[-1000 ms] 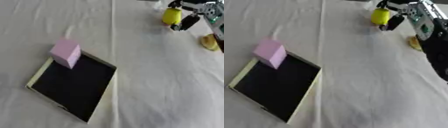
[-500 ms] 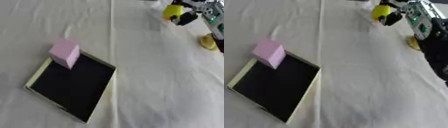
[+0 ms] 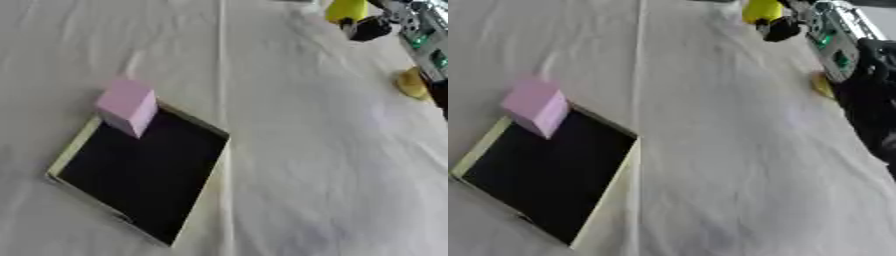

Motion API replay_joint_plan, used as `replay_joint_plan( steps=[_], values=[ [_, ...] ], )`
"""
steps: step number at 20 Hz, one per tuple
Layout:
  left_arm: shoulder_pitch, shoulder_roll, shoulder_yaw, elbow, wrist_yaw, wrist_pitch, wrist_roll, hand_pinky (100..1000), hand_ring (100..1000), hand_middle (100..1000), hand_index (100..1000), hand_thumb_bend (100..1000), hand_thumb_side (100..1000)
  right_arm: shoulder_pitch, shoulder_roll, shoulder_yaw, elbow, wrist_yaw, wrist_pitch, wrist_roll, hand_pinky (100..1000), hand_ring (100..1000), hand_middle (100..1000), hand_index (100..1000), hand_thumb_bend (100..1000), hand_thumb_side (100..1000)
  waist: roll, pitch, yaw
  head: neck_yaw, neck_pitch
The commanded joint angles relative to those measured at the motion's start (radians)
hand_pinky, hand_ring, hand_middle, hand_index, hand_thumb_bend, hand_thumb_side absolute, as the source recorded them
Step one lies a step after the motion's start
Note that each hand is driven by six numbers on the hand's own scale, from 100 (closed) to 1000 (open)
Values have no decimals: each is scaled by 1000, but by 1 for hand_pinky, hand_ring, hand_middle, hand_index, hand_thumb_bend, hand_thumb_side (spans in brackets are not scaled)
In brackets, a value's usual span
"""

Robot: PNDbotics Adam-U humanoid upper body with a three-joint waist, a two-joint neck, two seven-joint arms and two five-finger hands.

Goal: Pick up objects on the table and place them in the box.

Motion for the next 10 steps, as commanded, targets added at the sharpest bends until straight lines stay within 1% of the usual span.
replay_joint_plan(
  steps=[1, 4, 7, 8, 9, 10],
  values=[
    [-5, 21, 6, -19, 5, -2, 0, 814, 805, 788, 865, 185, 417, 16, -86, 27, -205, -59, 1, 4, 743, 658, 499, 532, 100, 100, 2, -34, -1, -2, 8],
    [-8, 23, 5, -19, 7, -3, -1, 814, 806, 788, 864, 186, 416, 65, -138, 64, -452, -115, 32, 43, 743, 648, 511, 548, 100, 100, -1, -41, 1, 0, 15],
    [-7, 24, 3, -19, 9, -3, -3, 814, 806, 788, 864, 186, 415, 117, -184, 89, -711, -180, 70, 78, 734, 634, 521, 558, 100, 100, -2, -47, 2, 5, 22],
    [-8, 24, 3, -19, 10, -3, -3, 814, 806, 788, 864, 186, 414, 131, -197, 96, -783, -200, 85, 91, 732, 631, 522, 560, 100, 100, -2, -49, 3, 6, 24],
    [-8, 25, 2, -19, 11, -3, -4, 814, 806, 788, 864, 187, 413, 135, -204, 109, -827, -221, 85, 102, 730, 629, 523, 563, 100, 100, -3, -52, 3, 6, 27],
    [-9, 25, 0, -19, 12, -3, -5, 815, 806, 788, 864, 187, 413, 134, -205, 123, -848, -240, 75, 108, 728, 628, 528, 573, 100, 100, -3, -56, 4, 6, 28]
  ],
)
